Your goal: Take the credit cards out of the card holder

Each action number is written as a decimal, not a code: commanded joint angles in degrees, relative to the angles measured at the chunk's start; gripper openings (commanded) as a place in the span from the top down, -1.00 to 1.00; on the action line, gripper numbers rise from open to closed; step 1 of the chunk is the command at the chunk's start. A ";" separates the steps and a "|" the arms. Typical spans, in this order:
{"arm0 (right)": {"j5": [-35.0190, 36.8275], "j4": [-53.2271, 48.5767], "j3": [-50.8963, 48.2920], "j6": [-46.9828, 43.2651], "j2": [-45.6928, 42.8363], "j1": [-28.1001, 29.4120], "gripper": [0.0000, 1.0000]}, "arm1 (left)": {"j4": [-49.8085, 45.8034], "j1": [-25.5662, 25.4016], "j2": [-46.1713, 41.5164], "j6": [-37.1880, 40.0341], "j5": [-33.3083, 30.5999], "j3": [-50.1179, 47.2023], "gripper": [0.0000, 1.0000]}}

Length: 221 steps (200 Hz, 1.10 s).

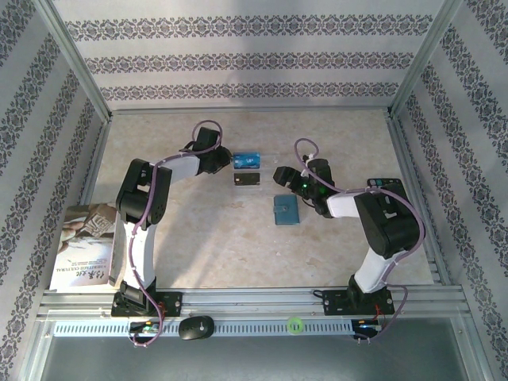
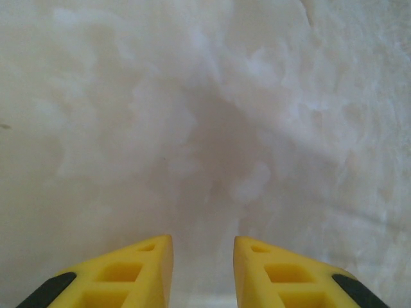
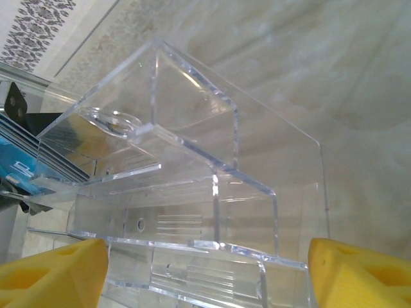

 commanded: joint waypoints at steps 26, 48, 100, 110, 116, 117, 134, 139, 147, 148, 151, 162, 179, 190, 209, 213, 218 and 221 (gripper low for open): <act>3.97 -10.04 0.48 -5.59 -8.54 1.67 -0.63 | -4.59 -2.24 0.52 2.00 0.13 -1.52 0.27; 8.29 -16.63 0.25 -8.01 -12.89 2.13 -0.63 | -4.19 -1.28 -0.71 1.99 -0.92 -2.25 0.19; 12.58 -29.65 -1.54 -10.63 -21.20 3.26 -0.59 | -2.07 0.44 -2.54 1.42 -1.12 -4.99 0.07; 11.90 -31.33 -2.32 -11.08 -22.84 3.25 -0.57 | -1.48 0.90 -3.36 1.33 -1.55 -6.14 0.06; 11.25 -32.38 -2.62 -11.63 -23.63 3.26 -0.56 | -0.89 1.33 -3.98 1.24 -1.74 -7.10 0.04; 11.19 -32.52 -2.68 -11.69 -23.78 3.26 -0.56 | -0.80 1.37 -4.12 1.15 -1.72 -7.23 0.04; 8.94 -36.04 -2.75 -12.72 -25.19 3.12 -0.53 | 1.39 2.80 -6.31 0.81 -2.24 -10.10 0.02; 8.06 -36.89 -2.83 -12.82 -25.39 3.02 -0.51 | 1.87 3.26 -6.94 0.76 -2.27 -10.82 0.02; 6.86 -38.58 -2.83 -12.96 -25.69 2.86 -0.48 | 2.15 3.96 -8.05 0.71 -2.40 -11.72 0.01; 6.71 -38.74 -2.83 -12.93 -25.65 2.84 -0.48 | 2.22 4.05 -8.18 0.71 -2.45 -11.87 0.01; 6.22 -39.14 -2.88 -13.00 -25.77 2.88 -0.47 | 2.41 4.25 -8.62 0.77 -2.53 -12.25 0.01; 4.48 -40.49 -3.09 -13.35 -25.81 2.87 -0.46 | 3.26 4.98 -10.23 1.03 -2.71 -13.65 0.00; 2.62 -42.48 -3.42 -13.38 -25.33 2.71 -0.39 | 4.63 6.26 -13.24 0.98 -2.32 -16.24 -0.01; 1.68 -43.28 -3.69 -13.37 -24.71 2.29 -0.33 | 6.55 6.58 -16.50 0.95 -2.27 -18.86 -0.01; -0.15 -43.35 -4.33 -13.17 -23.12 1.41 -0.24 | 9.42 6.34 -23.16 1.29 -2.01 -24.27 -0.02; -0.79 -43.35 -4.33 -13.22 -22.67 1.16 -0.24 | 9.96 6.46 -24.51 1.10 -1.78 -25.52 -0.03; -1.56 -43.14 -4.33 -13.32 -22.12 0.94 -0.23 | 10.77 6.38 -26.17 0.83 -1.35 -27.05 -0.03; -1.94 -43.08 -4.26 -13.40 -21.79 0.91 -0.23 | 11.40 6.34 -27.03 0.61 -1.02 -28.13 -0.03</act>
